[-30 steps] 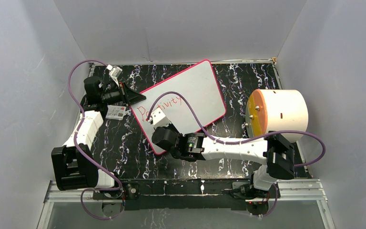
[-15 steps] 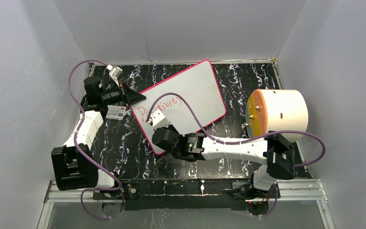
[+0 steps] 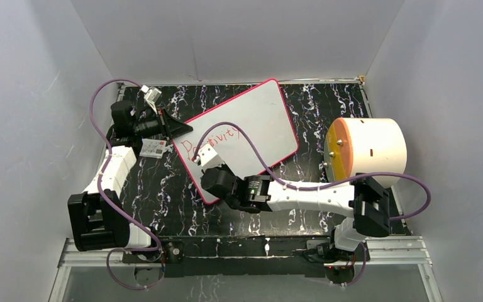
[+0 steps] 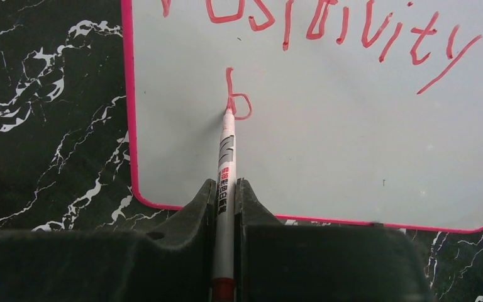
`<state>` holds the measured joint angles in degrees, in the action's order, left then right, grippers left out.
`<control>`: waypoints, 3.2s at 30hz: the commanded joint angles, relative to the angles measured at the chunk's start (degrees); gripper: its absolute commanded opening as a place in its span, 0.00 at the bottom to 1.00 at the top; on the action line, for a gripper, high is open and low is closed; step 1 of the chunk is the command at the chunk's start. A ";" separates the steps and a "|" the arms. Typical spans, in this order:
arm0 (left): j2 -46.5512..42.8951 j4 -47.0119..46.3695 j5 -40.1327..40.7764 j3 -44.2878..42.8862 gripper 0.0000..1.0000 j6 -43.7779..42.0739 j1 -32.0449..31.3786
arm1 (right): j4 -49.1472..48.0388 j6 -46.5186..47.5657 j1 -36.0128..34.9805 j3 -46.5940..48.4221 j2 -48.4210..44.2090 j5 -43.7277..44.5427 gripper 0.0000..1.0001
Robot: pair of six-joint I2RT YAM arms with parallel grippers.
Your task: Write a sentence on the whiteboard
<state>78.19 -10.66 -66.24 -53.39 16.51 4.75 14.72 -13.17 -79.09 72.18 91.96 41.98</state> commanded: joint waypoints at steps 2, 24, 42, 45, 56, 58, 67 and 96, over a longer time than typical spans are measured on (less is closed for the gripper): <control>2.14 3.45 6.48 0.84 0.00 -4.47 -0.36 | -3.91 0.34 0.25 -1.76 -4.91 1.85 0.00; 2.38 3.45 6.38 0.85 0.00 -4.43 -0.43 | -7.76 0.91 1.54 -5.12 -6.73 2.21 0.00; 2.48 3.45 6.35 0.83 0.00 -4.47 -0.45 | -10.67 1.85 2.93 -4.25 -4.18 -0.14 0.00; 2.45 3.45 6.30 0.82 0.00 -4.47 -0.52 | -10.54 1.84 3.06 -3.92 -3.62 -0.27 0.00; 2.67 3.45 6.30 0.76 0.00 -4.47 -0.51 | -6.30 -0.09 3.48 -3.72 -2.93 0.48 0.00; 2.67 3.45 6.28 0.82 0.00 -4.47 -0.51 | -5.20 -0.88 3.48 -3.78 -3.01 0.53 0.00; 2.75 3.45 6.38 0.88 0.00 -4.46 -0.53 | -2.77 -2.63 3.47 -4.20 -3.63 -1.09 0.00; 2.66 3.52 6.47 0.87 0.00 -4.47 -0.80 | -8.56 0.71 3.61 -4.38 -4.18 2.28 0.00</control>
<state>78.52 -10.70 -66.22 -53.54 16.51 4.75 11.33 -13.69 -76.20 66.87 88.36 41.54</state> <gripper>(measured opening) 0.045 0.174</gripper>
